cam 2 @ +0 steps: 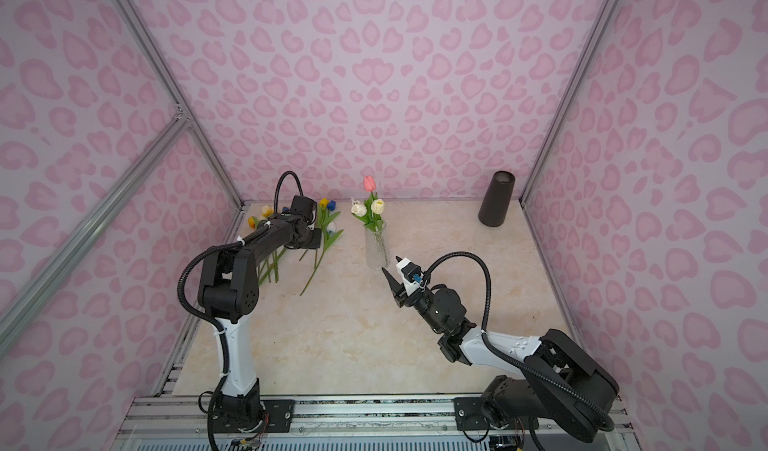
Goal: Arrange the flowers into the vase
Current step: 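Lower the open left gripper onto a tulip stem in the pile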
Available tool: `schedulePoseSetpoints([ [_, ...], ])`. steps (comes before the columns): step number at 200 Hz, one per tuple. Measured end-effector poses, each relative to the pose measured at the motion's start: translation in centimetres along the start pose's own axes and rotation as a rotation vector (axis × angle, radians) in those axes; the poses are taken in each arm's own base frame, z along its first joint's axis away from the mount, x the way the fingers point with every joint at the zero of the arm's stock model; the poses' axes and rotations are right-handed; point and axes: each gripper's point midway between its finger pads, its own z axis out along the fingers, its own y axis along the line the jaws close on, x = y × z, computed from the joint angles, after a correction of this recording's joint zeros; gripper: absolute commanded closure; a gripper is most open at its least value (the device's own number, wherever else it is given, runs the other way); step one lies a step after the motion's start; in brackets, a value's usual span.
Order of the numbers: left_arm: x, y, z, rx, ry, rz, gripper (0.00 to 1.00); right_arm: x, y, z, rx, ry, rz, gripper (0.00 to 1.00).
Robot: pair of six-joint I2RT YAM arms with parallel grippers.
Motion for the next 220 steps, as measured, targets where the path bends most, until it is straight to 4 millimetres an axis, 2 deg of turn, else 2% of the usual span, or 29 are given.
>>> schedulePoseSetpoints([
  [11, -0.2, -0.3, 0.5, 0.005, 0.01, 0.005, 0.69, -0.2, 0.0, 0.0, 0.0, -0.01, 0.001, 0.53],
  [47, -0.7, -1.1, 1.6, 0.037, 0.033, 0.008, 0.7, -0.9, -0.1, -0.1, 0.007, -0.039, 0.002, 0.53],
  [62, -1.0, -1.2, 2.1, 0.038, 0.044, 0.007, 0.73, -0.9, -0.1, -0.2, 0.007, -0.04, 0.001, 0.53],
  [123, -1.2, -1.3, 3.6, 0.028, 0.107, 0.002, 0.75, -1.5, -0.2, -0.5, 0.009, -0.056, -0.005, 0.52],
  [168, -0.4, -0.9, 4.2, -0.002, 0.153, -0.001, 0.79, -1.8, -0.3, -0.8, 0.011, -0.066, -0.011, 0.52],
  [204, -0.2, -0.7, 4.1, -0.013, 0.16, -0.011, 0.96, -2.0, -0.5, -0.9, 0.023, -0.071, -0.011, 0.52],
  [220, -0.2, -0.6, 4.0, -0.023, 0.159, -0.011, 0.97, -2.0, -0.5, -0.9, 0.026, -0.07, -0.011, 0.52],
])
